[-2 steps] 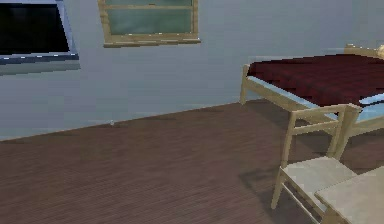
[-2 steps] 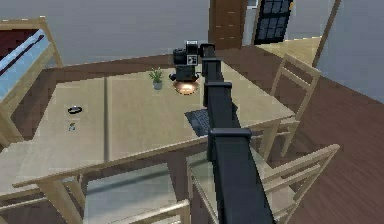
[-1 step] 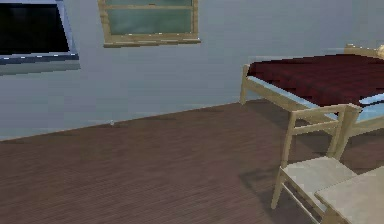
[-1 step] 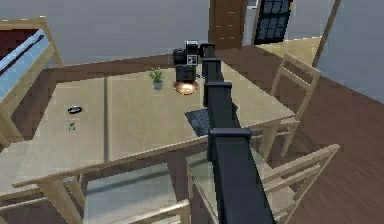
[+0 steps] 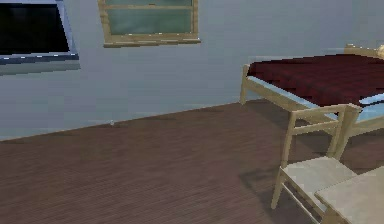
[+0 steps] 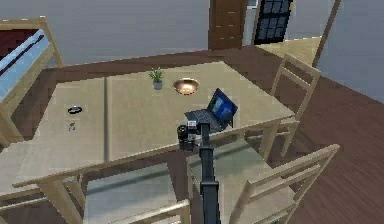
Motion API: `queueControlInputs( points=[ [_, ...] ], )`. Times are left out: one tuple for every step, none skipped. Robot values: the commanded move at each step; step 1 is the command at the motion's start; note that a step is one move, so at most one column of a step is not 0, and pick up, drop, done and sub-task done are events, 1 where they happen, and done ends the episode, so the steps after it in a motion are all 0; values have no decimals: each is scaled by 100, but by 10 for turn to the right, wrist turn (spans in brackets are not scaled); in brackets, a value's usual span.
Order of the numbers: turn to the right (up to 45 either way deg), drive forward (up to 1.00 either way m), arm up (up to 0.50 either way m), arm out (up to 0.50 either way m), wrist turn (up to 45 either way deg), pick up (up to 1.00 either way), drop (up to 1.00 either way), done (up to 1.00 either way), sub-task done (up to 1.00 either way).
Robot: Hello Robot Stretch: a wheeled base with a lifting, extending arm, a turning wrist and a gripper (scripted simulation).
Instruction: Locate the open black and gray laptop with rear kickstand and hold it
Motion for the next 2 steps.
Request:
queueControlInputs(
  points=[
    [0,0,0,0,0,100,0,0,0],
    [0,0,10,0,0,0,0,0,0]
  ],
)
